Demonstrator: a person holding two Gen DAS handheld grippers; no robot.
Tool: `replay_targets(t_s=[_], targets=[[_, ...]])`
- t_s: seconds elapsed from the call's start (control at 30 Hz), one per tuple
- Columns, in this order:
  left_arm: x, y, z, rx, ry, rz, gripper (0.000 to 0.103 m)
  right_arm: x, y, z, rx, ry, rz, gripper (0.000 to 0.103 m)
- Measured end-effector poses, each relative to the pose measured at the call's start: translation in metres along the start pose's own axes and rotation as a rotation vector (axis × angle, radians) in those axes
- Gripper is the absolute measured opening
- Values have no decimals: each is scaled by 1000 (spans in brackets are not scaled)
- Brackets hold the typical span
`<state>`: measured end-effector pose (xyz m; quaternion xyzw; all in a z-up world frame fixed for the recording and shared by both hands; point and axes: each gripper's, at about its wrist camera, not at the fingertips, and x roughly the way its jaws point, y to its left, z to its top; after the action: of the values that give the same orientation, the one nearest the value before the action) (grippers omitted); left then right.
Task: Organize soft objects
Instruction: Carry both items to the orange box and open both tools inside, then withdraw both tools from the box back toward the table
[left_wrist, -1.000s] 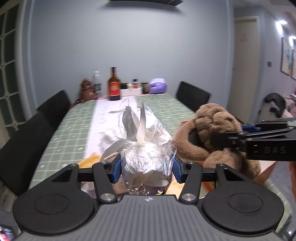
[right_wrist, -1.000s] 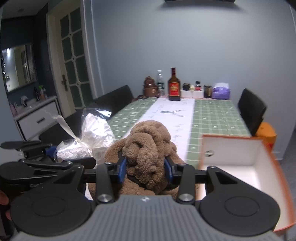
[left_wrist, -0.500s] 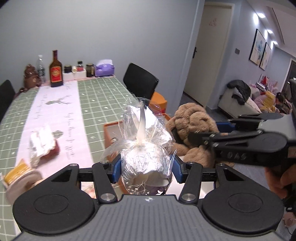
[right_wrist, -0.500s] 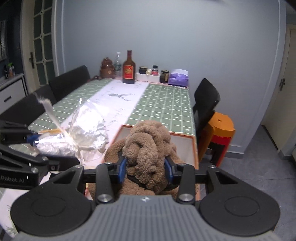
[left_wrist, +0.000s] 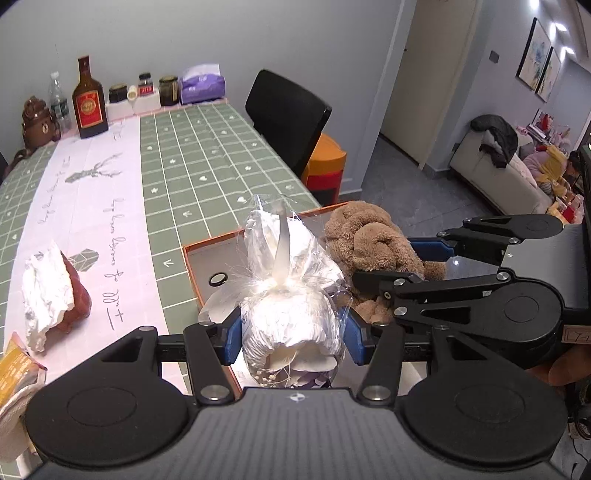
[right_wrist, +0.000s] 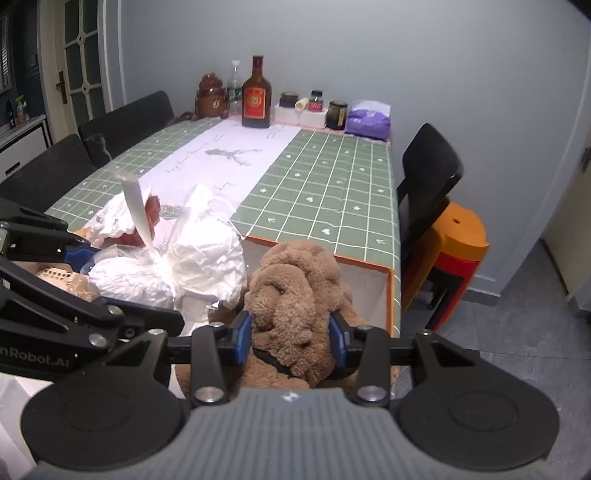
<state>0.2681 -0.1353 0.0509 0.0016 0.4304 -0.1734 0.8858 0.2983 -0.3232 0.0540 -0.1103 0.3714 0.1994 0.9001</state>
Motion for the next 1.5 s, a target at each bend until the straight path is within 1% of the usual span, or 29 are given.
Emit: replay_targets(t_s=[0.2, 0.3, 0.5, 0.6, 0.67, 0.77, 0.83, 0.87, 0.9, 0.93, 0.97, 1.0, 1.13, 1.3, 1.4, 1.5], targets=[[27, 16, 15, -5, 56, 4, 61, 40, -13, 5, -9, 50, 10, 42], [38, 22, 16, -17, 88, -9, 61, 57, -19, 4, 4, 84, 45, 42], [58, 24, 15, -9, 140, 0, 62, 88, -10, 1, -70, 163, 51, 43], [63, 26, 14, -11, 152, -12, 65, 96, -9, -1, -84, 185, 50, 47], [67, 23, 17, -6, 153, -12, 70, 100, -8, -2, -102, 195, 41, 48], [70, 19, 17, 10, 156, -9, 74, 106, -4, -5, -126, 224, 28, 49], [70, 18, 16, 18, 149, -7, 80, 107, -2, -7, -143, 231, 16, 52], [70, 18, 15, 17, 147, -10, 81, 106, -2, -7, -148, 232, 9, 52], [69, 18, 15, 17, 144, -12, 82, 105, -2, -7, -149, 230, 6, 55], [68, 18, 15, 17, 138, -12, 84, 103, -2, -6, -149, 227, 5, 64], [67, 18, 15, 16, 131, -11, 89, 101, -2, -6, -150, 225, 3, 68], [66, 17, 16, 14, 124, -11, 91, 99, -2, -6, -153, 222, 1, 72], [60, 17, 17, 1, 101, -19, 92, 89, 2, -5, -157, 212, -4, 72], [45, 12, 13, 11, 66, -18, 92, 72, 11, -8, -167, 197, -17, 72], [29, 7, 7, 21, 28, -16, 92, 58, 17, -10, -158, 188, -22, 72], [7, 3, -1, 34, -33, -12, 90, 40, 25, -13, -148, 166, -21, 72]])
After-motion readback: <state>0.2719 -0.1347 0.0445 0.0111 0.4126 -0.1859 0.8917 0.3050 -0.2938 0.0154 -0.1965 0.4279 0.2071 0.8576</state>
